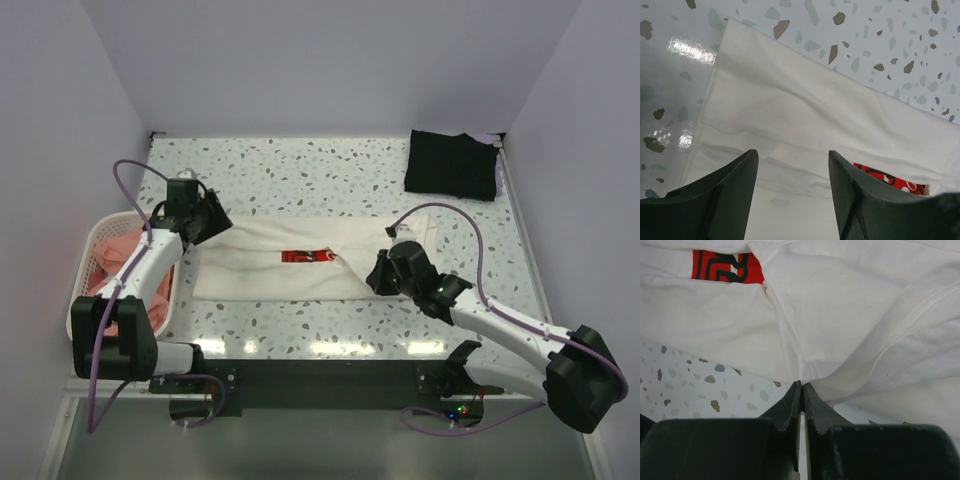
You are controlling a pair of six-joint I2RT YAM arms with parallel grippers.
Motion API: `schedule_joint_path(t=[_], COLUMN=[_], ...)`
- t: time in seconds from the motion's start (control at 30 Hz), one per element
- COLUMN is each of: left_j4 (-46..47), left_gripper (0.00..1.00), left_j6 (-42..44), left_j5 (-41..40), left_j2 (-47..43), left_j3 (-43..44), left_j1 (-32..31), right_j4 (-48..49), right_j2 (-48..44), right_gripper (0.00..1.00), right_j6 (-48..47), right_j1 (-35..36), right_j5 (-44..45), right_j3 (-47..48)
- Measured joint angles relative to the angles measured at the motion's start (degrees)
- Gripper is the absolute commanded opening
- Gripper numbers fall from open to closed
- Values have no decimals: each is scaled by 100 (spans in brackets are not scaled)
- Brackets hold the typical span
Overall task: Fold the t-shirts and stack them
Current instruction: Fold the tshirt
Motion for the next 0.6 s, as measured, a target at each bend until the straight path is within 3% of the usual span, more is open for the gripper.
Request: schedule_joint_path(t=[0.6], left_j4=[-374], left_gripper=[53], left_j6=[-1519], left_j5=[-1344], left_j2=[656], left_j3=[-280], left_j1=[-66], right_j4=[-131], right_j2=[-120], right_gripper=[9], right_j6=[-4], right_j1=[2], right_j5=[87], right_j3=[-254])
